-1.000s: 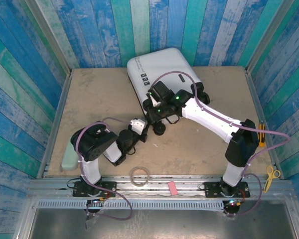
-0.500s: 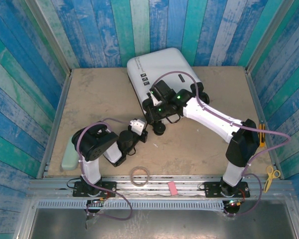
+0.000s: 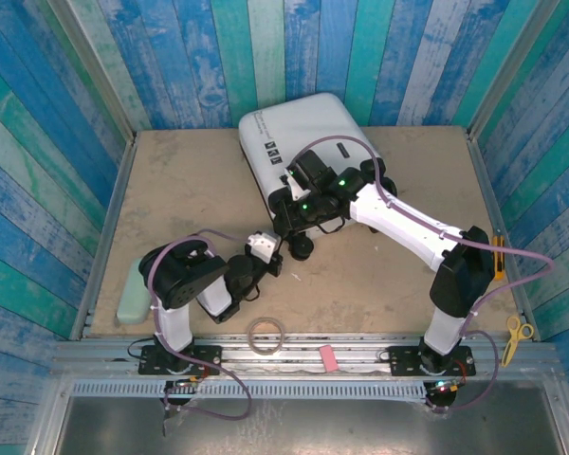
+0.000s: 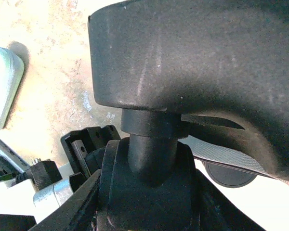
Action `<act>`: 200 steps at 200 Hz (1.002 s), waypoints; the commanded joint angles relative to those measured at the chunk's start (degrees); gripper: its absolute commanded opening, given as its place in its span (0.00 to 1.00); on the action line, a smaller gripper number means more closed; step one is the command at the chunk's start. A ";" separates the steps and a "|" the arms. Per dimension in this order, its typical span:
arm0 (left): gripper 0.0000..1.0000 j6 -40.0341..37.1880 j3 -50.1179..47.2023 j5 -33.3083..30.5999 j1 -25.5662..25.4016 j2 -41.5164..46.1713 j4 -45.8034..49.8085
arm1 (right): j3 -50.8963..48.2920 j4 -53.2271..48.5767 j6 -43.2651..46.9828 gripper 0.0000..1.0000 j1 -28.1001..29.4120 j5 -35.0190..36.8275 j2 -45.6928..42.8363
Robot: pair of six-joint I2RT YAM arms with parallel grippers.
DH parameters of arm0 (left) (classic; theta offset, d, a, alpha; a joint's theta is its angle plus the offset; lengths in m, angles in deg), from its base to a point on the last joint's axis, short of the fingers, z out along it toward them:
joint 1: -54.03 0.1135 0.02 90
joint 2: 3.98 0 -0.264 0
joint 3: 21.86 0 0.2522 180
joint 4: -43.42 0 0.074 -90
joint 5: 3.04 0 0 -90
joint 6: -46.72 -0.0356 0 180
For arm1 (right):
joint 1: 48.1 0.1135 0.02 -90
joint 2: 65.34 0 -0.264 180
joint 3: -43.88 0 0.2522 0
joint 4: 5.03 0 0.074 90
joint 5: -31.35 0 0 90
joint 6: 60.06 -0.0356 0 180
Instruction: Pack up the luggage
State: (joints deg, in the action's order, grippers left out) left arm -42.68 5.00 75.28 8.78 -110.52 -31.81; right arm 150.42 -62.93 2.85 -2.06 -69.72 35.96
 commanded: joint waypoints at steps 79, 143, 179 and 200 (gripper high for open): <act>0.00 -6.22 7.22 -14.42 -14.49 -7.11 -9.99 | 6.04 18.12 -7.72 0.00 6.22 -4.49 3.55; 0.00 -3.41 17.38 -25.51 -18.73 -10.63 1.84 | 8.24 21.09 -10.22 0.00 10.16 -0.52 6.46; 0.00 -1.18 20.95 -25.43 -18.73 -13.35 4.79 | 9.13 24.10 -13.01 0.00 12.90 1.93 8.23; 0.00 -0.51 22.00 -24.75 -18.82 -14.65 4.81 | 10.59 24.78 -13.65 0.00 13.53 1.16 10.58</act>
State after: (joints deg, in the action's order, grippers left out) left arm -44.16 24.70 46.95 -8.71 -121.54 -26.65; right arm 156.43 -53.38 -14.59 7.60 -63.82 44.35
